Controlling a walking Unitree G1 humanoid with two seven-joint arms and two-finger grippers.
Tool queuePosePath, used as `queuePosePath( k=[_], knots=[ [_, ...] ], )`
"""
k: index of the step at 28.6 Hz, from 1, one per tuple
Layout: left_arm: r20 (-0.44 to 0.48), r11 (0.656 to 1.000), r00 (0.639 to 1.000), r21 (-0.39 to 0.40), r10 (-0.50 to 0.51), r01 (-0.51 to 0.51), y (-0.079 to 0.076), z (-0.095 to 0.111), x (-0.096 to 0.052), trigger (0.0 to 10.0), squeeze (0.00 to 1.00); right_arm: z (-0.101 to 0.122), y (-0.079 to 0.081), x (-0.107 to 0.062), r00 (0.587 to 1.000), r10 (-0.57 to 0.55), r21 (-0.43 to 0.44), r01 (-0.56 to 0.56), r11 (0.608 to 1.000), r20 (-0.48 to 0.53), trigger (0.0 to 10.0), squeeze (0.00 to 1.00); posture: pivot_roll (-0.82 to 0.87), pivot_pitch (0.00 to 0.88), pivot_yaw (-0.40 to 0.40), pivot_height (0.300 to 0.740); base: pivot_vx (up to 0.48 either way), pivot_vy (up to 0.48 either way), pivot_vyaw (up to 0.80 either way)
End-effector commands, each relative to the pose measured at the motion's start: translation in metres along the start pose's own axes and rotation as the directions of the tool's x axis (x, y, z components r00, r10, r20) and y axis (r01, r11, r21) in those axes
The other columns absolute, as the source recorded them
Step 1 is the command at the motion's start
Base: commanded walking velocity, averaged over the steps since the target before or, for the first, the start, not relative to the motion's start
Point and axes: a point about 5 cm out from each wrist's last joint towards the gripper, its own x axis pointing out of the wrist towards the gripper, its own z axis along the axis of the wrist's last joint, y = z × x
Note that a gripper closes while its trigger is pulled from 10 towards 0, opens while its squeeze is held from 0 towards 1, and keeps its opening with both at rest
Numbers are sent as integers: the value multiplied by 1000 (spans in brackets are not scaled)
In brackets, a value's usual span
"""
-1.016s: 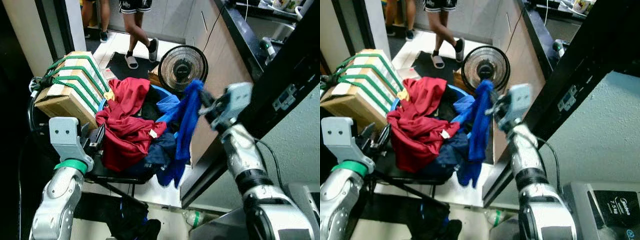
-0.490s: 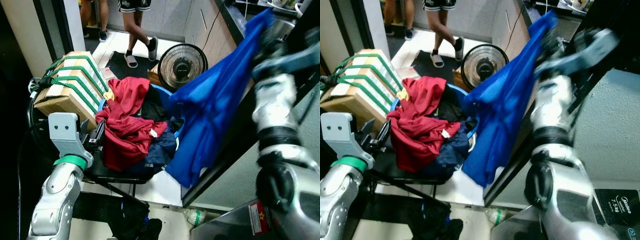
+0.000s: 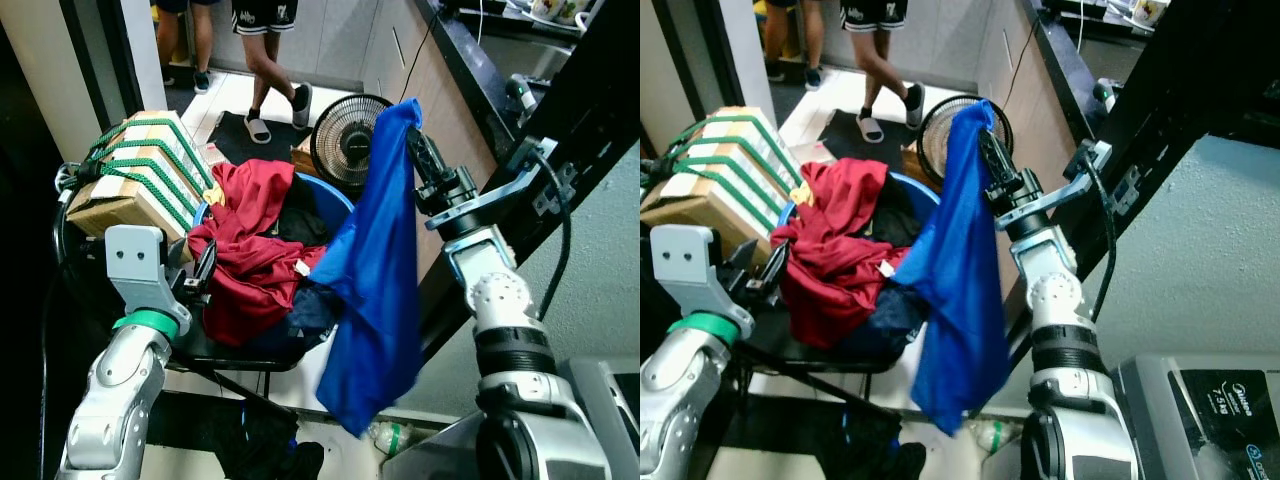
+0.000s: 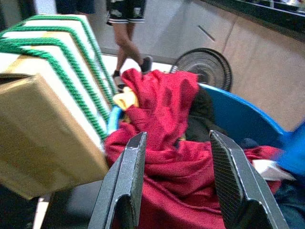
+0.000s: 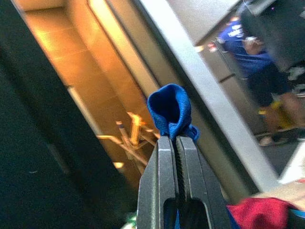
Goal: Clothes washing
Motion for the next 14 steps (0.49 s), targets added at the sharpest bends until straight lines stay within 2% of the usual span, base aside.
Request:
queuePosePath(
  k=[1,9,14],
  knots=[
    [-8,999,999,-2,-43,43,-7,2,2,10000,0,-2,2,-4,999,-34,58,32,998,32,10000,0,103,16,-55,740,0,0,0],
    [-4,998,998,6,-64,64,-9,3,3,10000,0,-4,3,-8,995,-66,182,51,982,78,10000,0,105,9,-44,740,0,0,0],
    [0,997,997,14,-74,74,-8,4,4,10000,0,-14,2,-13,994,-104,202,93,975,43,10000,0,111,3,-44,740,0,0,-800]
  ],
)
